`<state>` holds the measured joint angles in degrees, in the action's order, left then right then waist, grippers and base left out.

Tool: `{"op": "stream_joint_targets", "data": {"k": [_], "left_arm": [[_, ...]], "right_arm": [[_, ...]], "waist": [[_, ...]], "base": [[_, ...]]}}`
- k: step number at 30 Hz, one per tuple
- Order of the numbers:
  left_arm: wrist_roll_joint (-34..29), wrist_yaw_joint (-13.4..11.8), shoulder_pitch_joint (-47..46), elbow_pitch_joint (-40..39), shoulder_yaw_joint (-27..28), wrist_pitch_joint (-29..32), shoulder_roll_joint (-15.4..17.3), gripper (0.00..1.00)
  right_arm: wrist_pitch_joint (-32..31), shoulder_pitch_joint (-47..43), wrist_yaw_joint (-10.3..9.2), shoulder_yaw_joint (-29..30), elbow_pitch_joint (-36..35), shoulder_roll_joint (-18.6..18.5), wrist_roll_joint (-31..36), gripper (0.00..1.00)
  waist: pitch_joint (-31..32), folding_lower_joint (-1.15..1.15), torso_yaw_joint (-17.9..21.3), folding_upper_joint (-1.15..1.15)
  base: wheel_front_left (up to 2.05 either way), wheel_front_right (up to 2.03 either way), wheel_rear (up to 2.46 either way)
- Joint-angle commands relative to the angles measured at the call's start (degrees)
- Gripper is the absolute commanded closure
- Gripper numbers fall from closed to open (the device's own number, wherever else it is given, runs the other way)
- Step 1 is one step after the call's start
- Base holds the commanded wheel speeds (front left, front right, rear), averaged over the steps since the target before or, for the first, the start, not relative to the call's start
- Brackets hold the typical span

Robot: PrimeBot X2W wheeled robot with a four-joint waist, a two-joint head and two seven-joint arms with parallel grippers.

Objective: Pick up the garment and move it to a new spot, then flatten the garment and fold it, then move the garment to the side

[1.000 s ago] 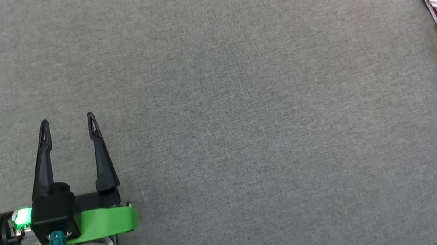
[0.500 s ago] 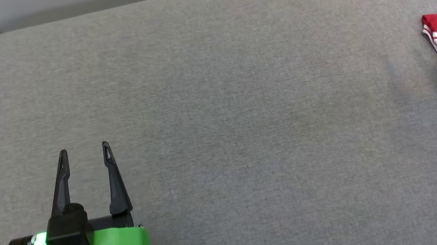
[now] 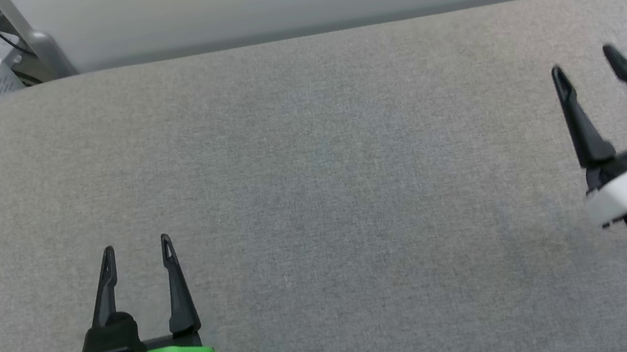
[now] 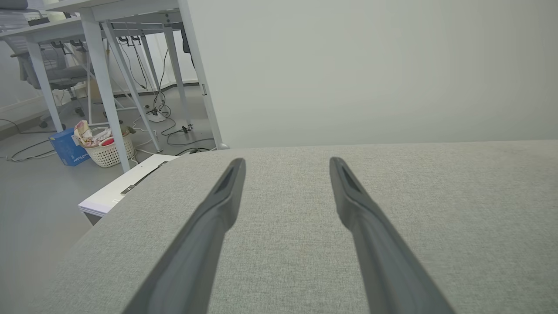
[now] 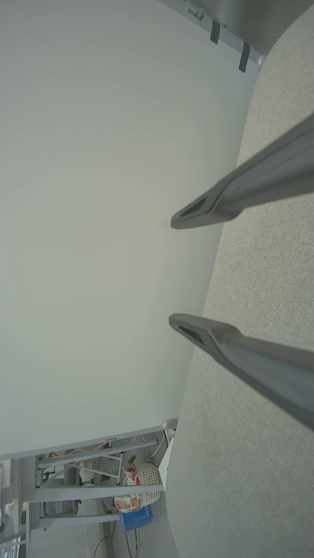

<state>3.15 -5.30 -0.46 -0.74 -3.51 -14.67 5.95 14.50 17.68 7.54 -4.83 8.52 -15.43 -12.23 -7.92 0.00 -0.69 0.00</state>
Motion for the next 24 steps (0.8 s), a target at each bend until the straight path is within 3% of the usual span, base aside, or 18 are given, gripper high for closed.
{"op": "stream_joint_targets", "data": {"k": [1, 9, 24], "left_arm": [[0.74, 0.23, 0.95, 0.31, 0.18, -0.33, -0.14, 0.0], [2.96, 1.92, 3.03, 1.97, 0.27, -0.33, -0.49, 0.0], [4.33, 3.17, 5.0, 2.98, 0.16, -0.33, -0.46, 0.0]], "right_arm": [[0.49, -2.17, -0.05, 0.68, -0.64, 0.85, -0.15, 0.0], [0.5, -11.86, -0.05, 3.15, -2.66, 4.66, -0.04, 0.0], [0.5, -20.4, -0.05, 4.45, -6.57, 7.37, 0.72, 0.0]], "waist": [[1.62, 0.0, -0.82, 0.0], [4.26, 0.0, -0.38, 0.0], [6.7, 0.0, 0.91, 0.0]], "base": [[0.0, 0.0, 0.0], [0.0, 0.0, 0.0], [0.0, 0.0, 0.0]]}}
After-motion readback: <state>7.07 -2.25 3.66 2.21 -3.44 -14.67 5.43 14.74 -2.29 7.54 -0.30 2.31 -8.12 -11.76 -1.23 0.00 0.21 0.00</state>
